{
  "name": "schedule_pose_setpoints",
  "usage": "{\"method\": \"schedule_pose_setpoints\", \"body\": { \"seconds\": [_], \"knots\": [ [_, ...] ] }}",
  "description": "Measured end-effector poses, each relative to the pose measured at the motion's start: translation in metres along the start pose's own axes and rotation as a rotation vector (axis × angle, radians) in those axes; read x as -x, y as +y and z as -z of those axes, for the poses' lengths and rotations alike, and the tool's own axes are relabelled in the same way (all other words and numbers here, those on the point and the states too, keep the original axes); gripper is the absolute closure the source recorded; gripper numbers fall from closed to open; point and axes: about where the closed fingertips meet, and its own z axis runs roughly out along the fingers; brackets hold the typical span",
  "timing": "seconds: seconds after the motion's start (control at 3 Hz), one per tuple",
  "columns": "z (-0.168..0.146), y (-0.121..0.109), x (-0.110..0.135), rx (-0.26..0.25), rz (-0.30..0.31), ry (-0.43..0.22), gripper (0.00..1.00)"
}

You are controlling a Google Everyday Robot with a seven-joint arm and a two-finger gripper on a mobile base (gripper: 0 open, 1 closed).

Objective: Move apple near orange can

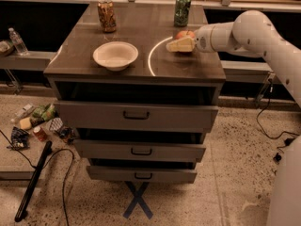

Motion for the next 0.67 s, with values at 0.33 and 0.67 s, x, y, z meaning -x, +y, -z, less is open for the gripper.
{"method": "schedule_pose_setpoints", "body": {
  "seconds": [0.33, 0.67],
  "knots": [
    [-0.012, 0.004, -0.003, 0.023, -0.005, -0.003, 0.46],
    [-0.024, 0.018, 0.020, 0.070, 0.023, -0.045, 0.70]
  ]
}}
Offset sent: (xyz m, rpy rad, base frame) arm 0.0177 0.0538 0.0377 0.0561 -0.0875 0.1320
